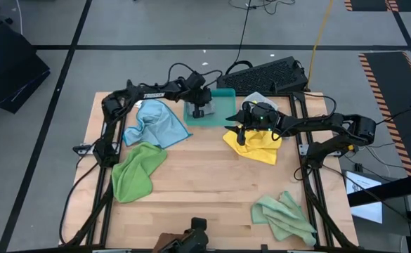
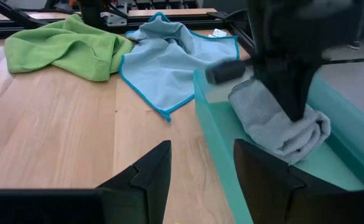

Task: Fold microfiber towels
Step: Put the folded dark gray microfiber towel into the green bin

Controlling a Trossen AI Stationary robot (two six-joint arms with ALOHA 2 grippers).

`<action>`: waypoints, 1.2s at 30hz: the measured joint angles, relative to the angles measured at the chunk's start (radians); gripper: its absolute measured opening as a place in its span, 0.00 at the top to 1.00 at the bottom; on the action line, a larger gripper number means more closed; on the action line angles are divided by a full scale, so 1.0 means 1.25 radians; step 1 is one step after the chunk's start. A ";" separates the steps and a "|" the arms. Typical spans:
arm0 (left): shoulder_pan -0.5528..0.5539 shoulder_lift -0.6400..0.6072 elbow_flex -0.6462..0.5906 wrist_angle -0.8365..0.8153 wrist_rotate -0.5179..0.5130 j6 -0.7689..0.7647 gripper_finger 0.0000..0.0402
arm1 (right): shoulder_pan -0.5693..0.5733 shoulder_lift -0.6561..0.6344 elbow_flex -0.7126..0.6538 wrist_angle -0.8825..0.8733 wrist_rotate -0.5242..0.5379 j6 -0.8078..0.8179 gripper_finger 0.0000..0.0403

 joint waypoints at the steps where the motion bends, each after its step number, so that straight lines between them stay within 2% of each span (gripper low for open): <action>1: 0.000 0.010 0.000 0.021 0.000 -0.006 0.98 | 0.000 0.000 0.000 0.000 0.000 0.000 0.59; 4: -0.001 0.038 0.000 0.092 0.001 -0.005 0.97 | 0.000 0.000 0.000 0.000 0.000 0.002 0.59; 11: -0.008 0.048 0.002 0.089 -0.006 -0.001 0.99 | 0.001 0.000 0.000 0.000 0.000 0.014 0.59; 16: -0.004 0.007 0.002 0.022 -0.042 -0.057 0.95 | 0.001 0.000 0.000 0.000 0.000 0.018 0.59; 21: 0.005 -0.041 0.002 -0.085 -0.043 -0.104 0.99 | 0.001 0.000 0.000 0.000 0.000 0.018 0.59; 25: 0.015 -0.057 0.002 -0.134 -0.042 -0.107 0.98 | 0.001 0.000 0.000 0.000 0.001 0.018 0.59; 31: 0.053 -0.026 0.001 -0.191 -0.038 -0.092 0.99 | 0.009 0.000 0.000 0.000 0.001 0.021 0.59; 36: 0.069 -0.020 0.001 -0.284 -0.037 -0.030 0.98 | 0.017 0.000 0.000 0.000 0.001 0.019 0.59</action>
